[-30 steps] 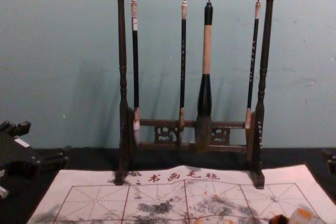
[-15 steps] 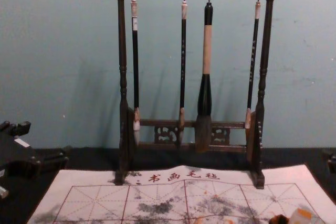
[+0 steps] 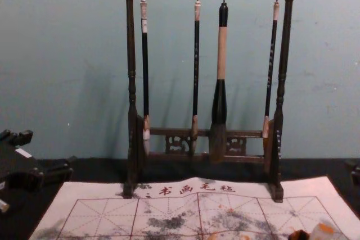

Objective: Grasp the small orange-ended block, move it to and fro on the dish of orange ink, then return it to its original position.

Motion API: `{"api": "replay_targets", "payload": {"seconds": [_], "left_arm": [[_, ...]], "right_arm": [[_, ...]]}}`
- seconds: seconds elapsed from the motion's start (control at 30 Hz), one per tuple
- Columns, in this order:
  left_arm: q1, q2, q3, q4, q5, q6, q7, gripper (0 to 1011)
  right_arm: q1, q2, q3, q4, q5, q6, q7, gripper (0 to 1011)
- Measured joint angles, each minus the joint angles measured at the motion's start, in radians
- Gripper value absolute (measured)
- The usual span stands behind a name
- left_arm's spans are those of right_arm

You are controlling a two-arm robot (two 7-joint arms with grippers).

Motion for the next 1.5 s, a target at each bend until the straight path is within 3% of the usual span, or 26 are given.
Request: {"api": "replay_targets", "payload": {"seconds": [0.9, 1.07, 1.3, 1.5], "left_arm": [[0.000, 0.000, 0.000, 0.000, 0.000, 0.000, 0.000, 1001], [0.000, 0.000, 0.000, 0.000, 0.000, 0.000, 0.000, 1001], [0.000, 0.000, 0.000, 0.000, 0.000, 0.000, 0.000, 1001], [0.000, 0.000, 0.000, 0.000, 0.000, 0.000, 0.000, 1001]], "right_arm": [[0.000, 0.000, 0.000, 0.000, 0.000, 0.000, 0.000, 1000], [0.000, 0.001, 0.005, -0.001, -0.013, -0.008, 0.025, 1000], [-0.026, 0.011, 0.031, -0.035, -0.005, -0.015, 0.059, 1000], [-0.087, 0.048, 0.073, -0.097, 0.040, -0.038, 0.107, 1000]]}}
